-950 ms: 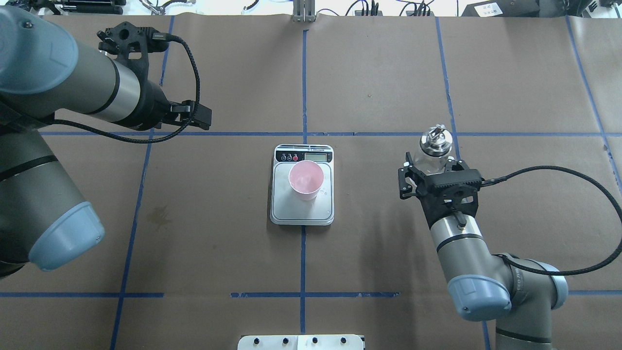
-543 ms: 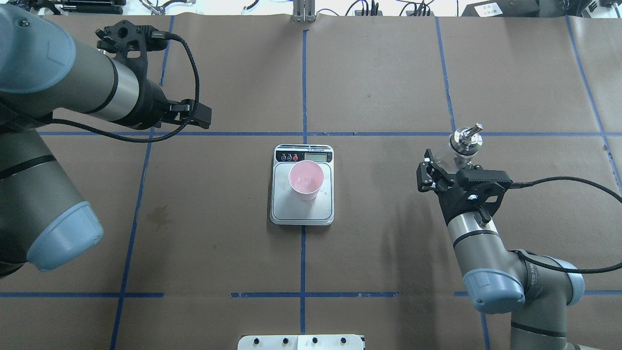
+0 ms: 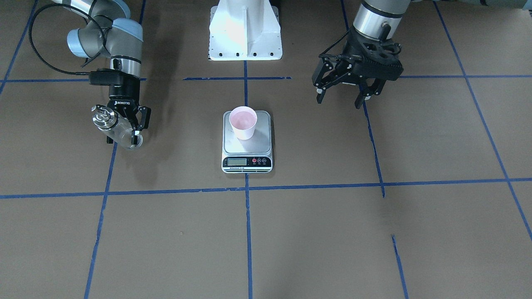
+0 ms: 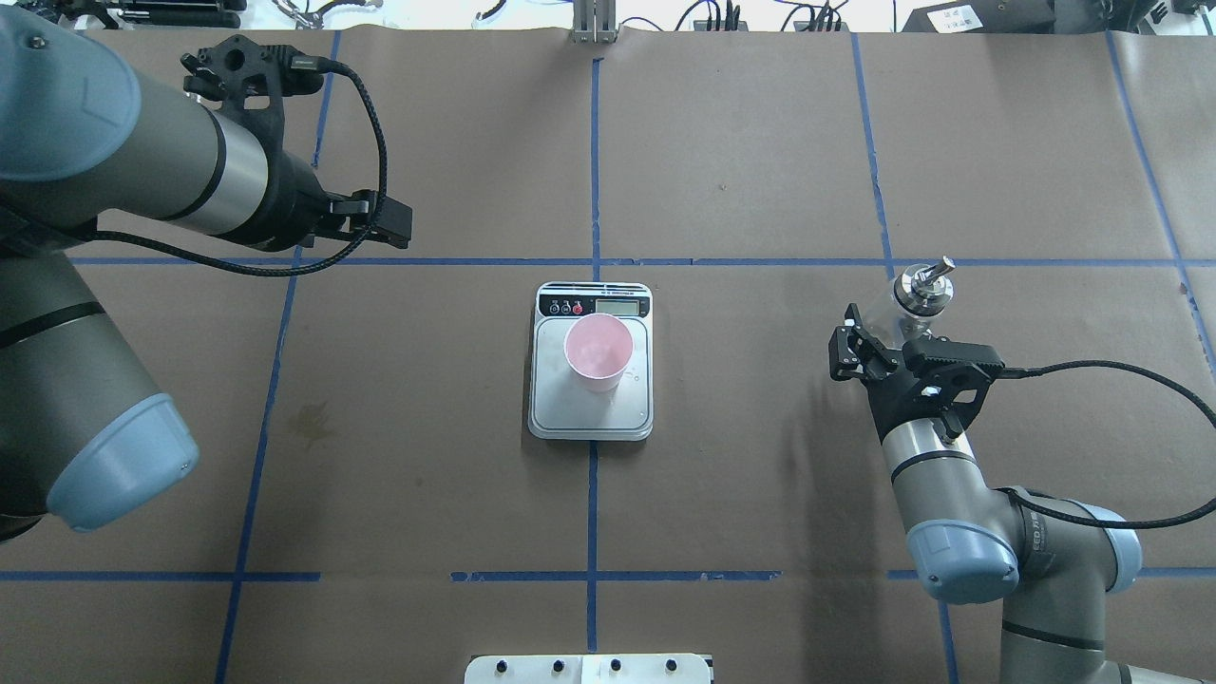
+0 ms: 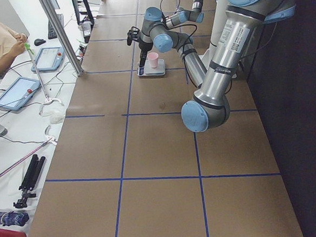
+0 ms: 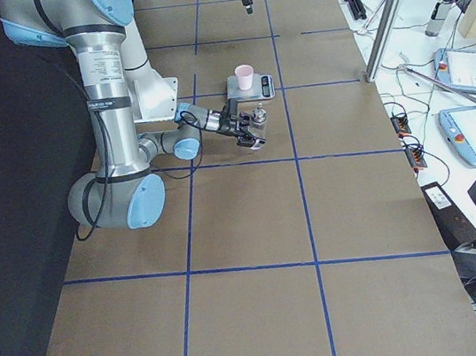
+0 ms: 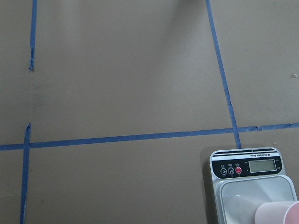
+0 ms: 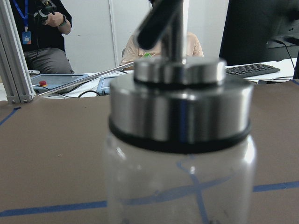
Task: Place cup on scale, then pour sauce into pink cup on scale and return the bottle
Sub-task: 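Lower the dispenser to its spot and open the right gripper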
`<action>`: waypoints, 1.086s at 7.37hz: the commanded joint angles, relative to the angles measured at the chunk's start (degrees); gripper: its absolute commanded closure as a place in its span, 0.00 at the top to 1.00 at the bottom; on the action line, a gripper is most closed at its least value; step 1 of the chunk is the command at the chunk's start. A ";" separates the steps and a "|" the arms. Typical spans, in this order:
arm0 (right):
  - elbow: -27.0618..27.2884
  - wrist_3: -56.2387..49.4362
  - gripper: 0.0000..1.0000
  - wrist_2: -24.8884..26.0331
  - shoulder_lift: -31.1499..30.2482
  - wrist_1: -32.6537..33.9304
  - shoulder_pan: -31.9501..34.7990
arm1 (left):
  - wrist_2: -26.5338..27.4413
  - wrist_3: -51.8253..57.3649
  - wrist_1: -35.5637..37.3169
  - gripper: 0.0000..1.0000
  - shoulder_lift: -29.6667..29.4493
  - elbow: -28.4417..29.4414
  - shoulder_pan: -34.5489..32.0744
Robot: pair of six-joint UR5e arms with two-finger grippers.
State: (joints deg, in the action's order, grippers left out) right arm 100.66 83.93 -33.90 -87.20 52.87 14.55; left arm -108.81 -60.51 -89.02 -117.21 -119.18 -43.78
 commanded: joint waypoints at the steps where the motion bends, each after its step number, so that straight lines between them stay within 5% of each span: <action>1: -2.56 1.58 0.00 0.33 0.01 -0.04 0.57 | 0.00 -1.09 -0.01 0.99 -0.12 -0.09 0.19; 8: -6.97 2.74 0.00 4.20 0.45 -1.54 0.66 | -0.08 -1.10 -0.01 0.99 -0.03 -0.09 0.10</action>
State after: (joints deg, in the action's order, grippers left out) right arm 94.50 86.64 -29.96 -86.89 51.43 15.28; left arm -108.83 -61.61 -89.03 -117.25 -119.27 -43.69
